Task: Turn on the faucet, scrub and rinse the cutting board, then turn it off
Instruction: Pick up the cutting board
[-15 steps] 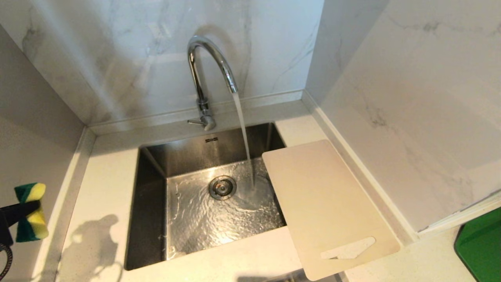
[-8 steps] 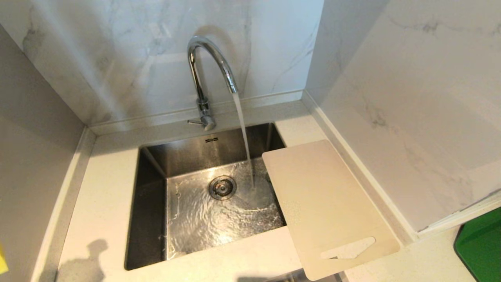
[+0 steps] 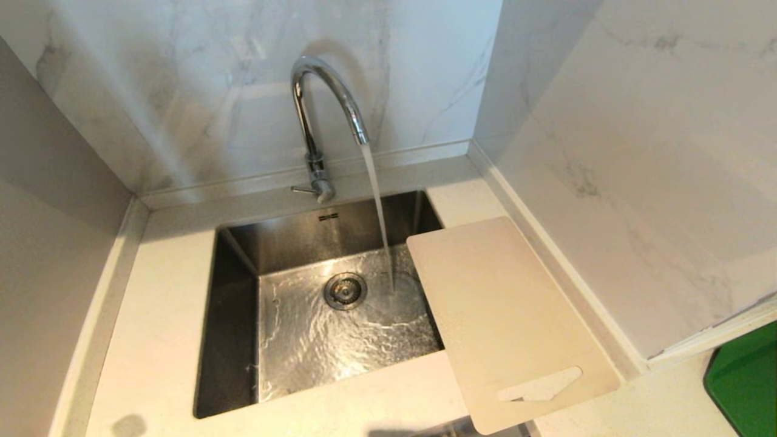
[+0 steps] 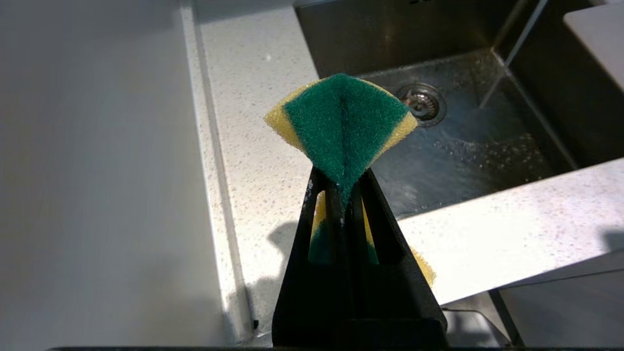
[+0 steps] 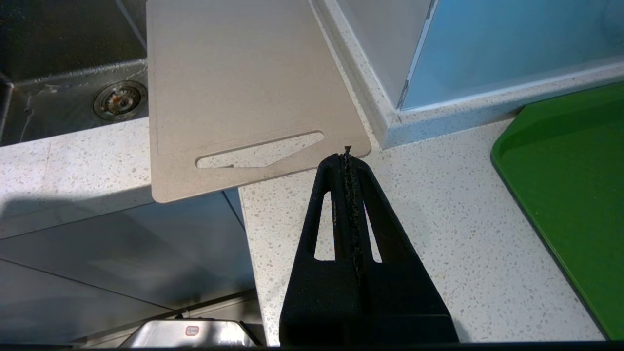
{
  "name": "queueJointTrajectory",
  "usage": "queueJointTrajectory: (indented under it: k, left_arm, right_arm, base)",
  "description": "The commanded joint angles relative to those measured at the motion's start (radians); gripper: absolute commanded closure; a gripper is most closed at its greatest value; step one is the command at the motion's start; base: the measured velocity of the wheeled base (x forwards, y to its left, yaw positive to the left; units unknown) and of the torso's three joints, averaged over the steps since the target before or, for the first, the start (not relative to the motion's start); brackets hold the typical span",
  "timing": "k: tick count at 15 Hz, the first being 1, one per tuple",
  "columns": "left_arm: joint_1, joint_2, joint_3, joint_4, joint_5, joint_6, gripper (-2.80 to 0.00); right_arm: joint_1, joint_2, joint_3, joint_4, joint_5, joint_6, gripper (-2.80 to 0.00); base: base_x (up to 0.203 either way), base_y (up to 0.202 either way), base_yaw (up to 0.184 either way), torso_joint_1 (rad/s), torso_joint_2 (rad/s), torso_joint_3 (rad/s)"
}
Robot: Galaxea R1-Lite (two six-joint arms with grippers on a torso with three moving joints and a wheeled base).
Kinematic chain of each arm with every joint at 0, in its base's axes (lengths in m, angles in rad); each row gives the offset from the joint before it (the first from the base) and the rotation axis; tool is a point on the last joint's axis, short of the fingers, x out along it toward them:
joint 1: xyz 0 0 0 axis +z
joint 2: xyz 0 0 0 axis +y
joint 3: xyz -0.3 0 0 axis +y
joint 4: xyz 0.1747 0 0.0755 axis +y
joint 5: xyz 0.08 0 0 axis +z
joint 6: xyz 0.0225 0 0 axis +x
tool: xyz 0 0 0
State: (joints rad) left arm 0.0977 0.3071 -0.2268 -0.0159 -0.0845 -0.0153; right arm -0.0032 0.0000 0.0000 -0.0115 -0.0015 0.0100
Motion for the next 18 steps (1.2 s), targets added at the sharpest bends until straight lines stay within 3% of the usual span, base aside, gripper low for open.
queueJointTrajectory:
  k: [1, 4, 8, 12, 15, 18]
  left_arm:
    - [-0.005, -0.028, 0.041, -0.022, 0.008, -0.001, 0.0]
    - [-0.101, -0.094, 0.047, 0.017, 0.041, 0.0, 0.0]
    - [-0.104, -0.229, 0.131, 0.032, 0.049, 0.035, 0.0]
    - [-0.103, -0.31, 0.227, -0.073, 0.068, 0.084, 0.0]
    - [-0.104, -0.31, 0.229, 0.025, 0.068, 0.086, 0.0]
    - [-0.102, -0.31, 0.228, 0.024, 0.053, 0.124, 0.0]
  right_arm:
    - [0.0, 0.0, 0.002, -0.001, 0.0, -0.001, 0.0]
    - [0.0, 0.0, 0.002, -0.001, 0.0, 0.0, 0.0]
    - [0.0, 0.0, 0.0, -0.001, 0.0, -0.001, 0.0]
    - [0.0, 0.0, 0.002, -0.001, 0.0, -0.001, 0.0]
    - [0.0, 0.0, 0.002, -0.001, 0.0, -0.001, 0.0]
    - [-0.001, 0.0, 0.002, -0.001, 0.0, -0.001, 0.0]
  base:
    - [0.0, 0.0, 0.0, 0.0, 0.0, 0.0]
    - [0.0, 0.0, 0.0, 0.0, 0.0, 0.0]
    - [0.0, 0.0, 0.0, 0.0, 0.0, 0.0]
    - [0.0, 0.0, 0.0, 0.0, 0.0, 0.0]
    - [0.0, 0.0, 0.0, 0.0, 0.0, 0.0]
    - [0.0, 0.0, 0.0, 0.0, 0.0, 0.0]
